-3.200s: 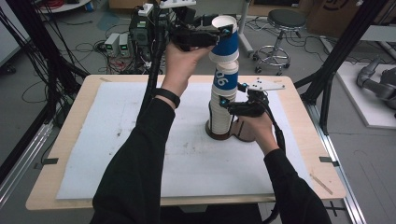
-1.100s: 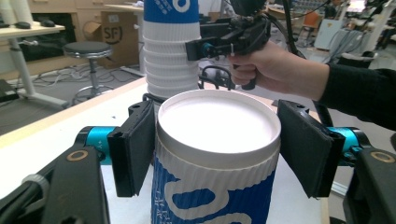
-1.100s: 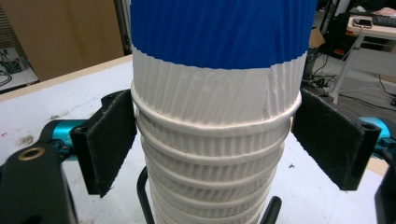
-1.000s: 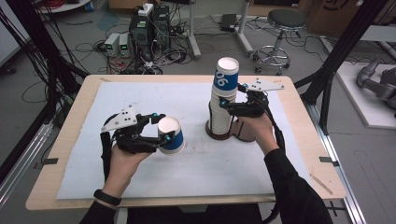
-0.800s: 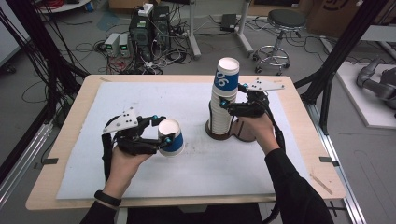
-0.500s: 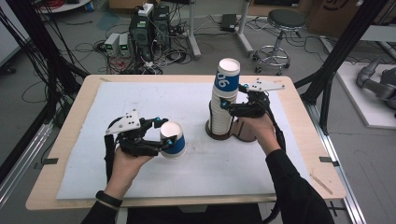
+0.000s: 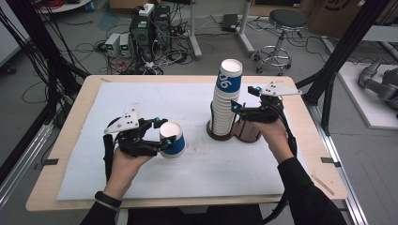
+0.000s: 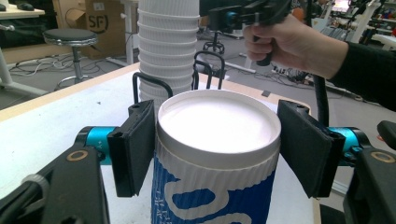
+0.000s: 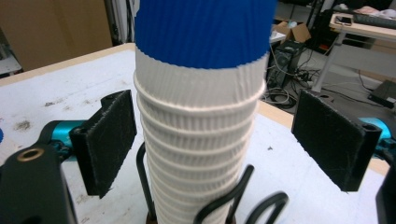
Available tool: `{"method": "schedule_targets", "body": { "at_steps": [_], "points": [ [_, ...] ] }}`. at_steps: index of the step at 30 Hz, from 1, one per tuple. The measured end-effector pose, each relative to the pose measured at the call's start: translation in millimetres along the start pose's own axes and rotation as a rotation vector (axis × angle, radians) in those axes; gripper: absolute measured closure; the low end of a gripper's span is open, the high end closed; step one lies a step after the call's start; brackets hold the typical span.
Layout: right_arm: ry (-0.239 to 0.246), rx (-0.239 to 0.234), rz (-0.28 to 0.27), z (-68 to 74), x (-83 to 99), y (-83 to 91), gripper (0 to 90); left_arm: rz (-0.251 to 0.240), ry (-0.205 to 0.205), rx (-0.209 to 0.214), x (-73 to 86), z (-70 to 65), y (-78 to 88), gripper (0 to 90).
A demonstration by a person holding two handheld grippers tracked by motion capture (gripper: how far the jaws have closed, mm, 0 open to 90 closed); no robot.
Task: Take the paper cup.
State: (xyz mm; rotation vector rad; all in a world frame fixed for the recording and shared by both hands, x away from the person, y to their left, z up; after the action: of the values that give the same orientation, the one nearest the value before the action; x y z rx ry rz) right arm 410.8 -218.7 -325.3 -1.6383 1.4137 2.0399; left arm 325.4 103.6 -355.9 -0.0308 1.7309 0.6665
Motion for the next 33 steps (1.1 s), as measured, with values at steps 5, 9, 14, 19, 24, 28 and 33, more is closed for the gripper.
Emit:
{"method": "schedule_targets", "body": {
  "at_steps": [5, 9, 14, 19, 24, 28, 33],
  "points": [
    [0.000, -0.005, -0.020, 3.0, 9.2, 12.0, 14.4, 0.005, -0.002, -0.004, 1.7, 0.6, -1.0, 30.3],
    [-0.007, -0.013, -0.059, 6.7, 19.6, 23.8, 14.5, 0.003, -0.004, -0.010, 2.7, 2.2, -0.3, 30.3],
    [-0.015, -0.025, -0.087, 12.9, 36.1, 31.8, 14.5, 0.011, -0.005, -0.021, 6.9, 5.7, -0.3, 30.3],
    [-0.039, -0.038, -0.111, 16.7, 54.5, 33.6, 14.9, 0.017, 0.009, -0.013, 12.6, 11.3, -2.0, 30.3],
    [-0.067, -0.043, -0.112, 19.3, 72.1, 31.9, 15.0, 0.020, 0.008, -0.026, 12.4, 12.5, -1.5, 30.3],
    [-0.061, -0.053, -0.108, 22.6, 83.2, 31.6, 15.0, 0.009, -0.002, -0.040, 8.7, 10.3, 2.1, 30.3],
    [-0.033, -0.051, -0.104, 27.5, 90.6, 33.2, 15.0, -0.001, -0.003, -0.036, 5.7, 12.0, 4.1, 30.3]
  ]
}}
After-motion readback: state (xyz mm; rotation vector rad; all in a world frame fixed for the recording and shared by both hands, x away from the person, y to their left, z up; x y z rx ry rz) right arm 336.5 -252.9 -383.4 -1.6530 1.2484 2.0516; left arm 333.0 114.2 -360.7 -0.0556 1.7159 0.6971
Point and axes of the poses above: each handheld gripper's, and its own axes: y roughly backward along the jaws, x roughly out of its underside, z roughly to its left, the point moved 5 cm from there along -y, roughly forward along the jaws, and after that the axes turned 15 degrees about z, right-handed, at the moved point
